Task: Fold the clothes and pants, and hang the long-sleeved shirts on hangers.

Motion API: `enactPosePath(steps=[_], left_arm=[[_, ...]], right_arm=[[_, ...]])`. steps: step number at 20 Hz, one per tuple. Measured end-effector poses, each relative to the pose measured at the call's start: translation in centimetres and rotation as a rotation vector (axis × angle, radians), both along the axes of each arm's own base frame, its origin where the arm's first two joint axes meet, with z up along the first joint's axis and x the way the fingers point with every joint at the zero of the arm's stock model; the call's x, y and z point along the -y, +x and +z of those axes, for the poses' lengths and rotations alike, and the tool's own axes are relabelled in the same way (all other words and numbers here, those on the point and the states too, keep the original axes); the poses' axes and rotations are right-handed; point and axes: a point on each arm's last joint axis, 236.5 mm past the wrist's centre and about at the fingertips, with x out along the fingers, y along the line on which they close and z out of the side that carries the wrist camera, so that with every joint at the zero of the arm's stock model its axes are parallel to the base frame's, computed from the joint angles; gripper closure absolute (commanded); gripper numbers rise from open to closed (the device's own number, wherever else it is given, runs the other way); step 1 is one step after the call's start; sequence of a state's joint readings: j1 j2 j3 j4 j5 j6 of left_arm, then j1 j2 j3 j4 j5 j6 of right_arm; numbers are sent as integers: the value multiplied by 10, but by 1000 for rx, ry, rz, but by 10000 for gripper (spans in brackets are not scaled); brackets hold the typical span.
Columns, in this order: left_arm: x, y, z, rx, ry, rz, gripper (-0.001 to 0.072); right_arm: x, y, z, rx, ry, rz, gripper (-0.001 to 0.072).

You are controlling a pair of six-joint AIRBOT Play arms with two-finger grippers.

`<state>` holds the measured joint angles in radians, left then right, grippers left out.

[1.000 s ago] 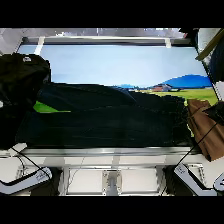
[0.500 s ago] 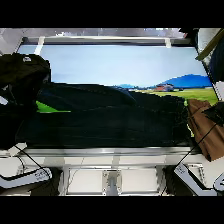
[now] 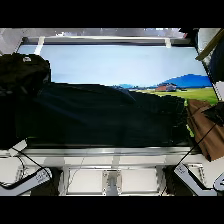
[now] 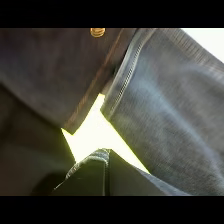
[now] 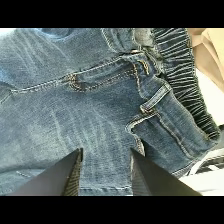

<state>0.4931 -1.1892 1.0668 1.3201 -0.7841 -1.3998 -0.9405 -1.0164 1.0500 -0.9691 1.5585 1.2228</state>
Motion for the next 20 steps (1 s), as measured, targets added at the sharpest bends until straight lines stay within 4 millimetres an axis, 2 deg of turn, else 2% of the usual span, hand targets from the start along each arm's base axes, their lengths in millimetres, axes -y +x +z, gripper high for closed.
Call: enactPosePath(steps=[1,3,4,6,7,8,9,11,13,17,19,20], left_arm=[[-3,-3,13,13,40,-9,692],[-4,-16,17,-28,80,-28,692],[-3,-24,10,-68,81,-38,692],[2,-41,-18,-170,54,-56,686],[6,-50,-35,-225,32,-63,613],[8,-57,-51,-272,15,-69,302],[10,-62,-66,-313,-5,-73,135],[9,-60,-79,-331,-18,-69,137],[5,-37,-66,-240,-26,-43,134],[11,42,2,103,-101,18,137],[24,70,14,150,-134,-7,137],[32,83,10,141,-150,-30,137]], right_arm=[[0,0,0,-1,-1,0,374],[3,1,0,3,-10,-7,374],[4,2,0,5,-13,-9,374],[6,3,0,10,-20,-14,373],[6,3,0,11,-23,-14,373],[7,4,0,13,-25,-14,373],[7,4,0,14,-27,-13,373],[7,4,0,17,-31,-8,373],[7,4,0,21,-37,0,373],[15,10,1,44,-70,-15,373],[24,15,2,68,-101,-39,373],[29,18,3,78,-116,-50,373]])
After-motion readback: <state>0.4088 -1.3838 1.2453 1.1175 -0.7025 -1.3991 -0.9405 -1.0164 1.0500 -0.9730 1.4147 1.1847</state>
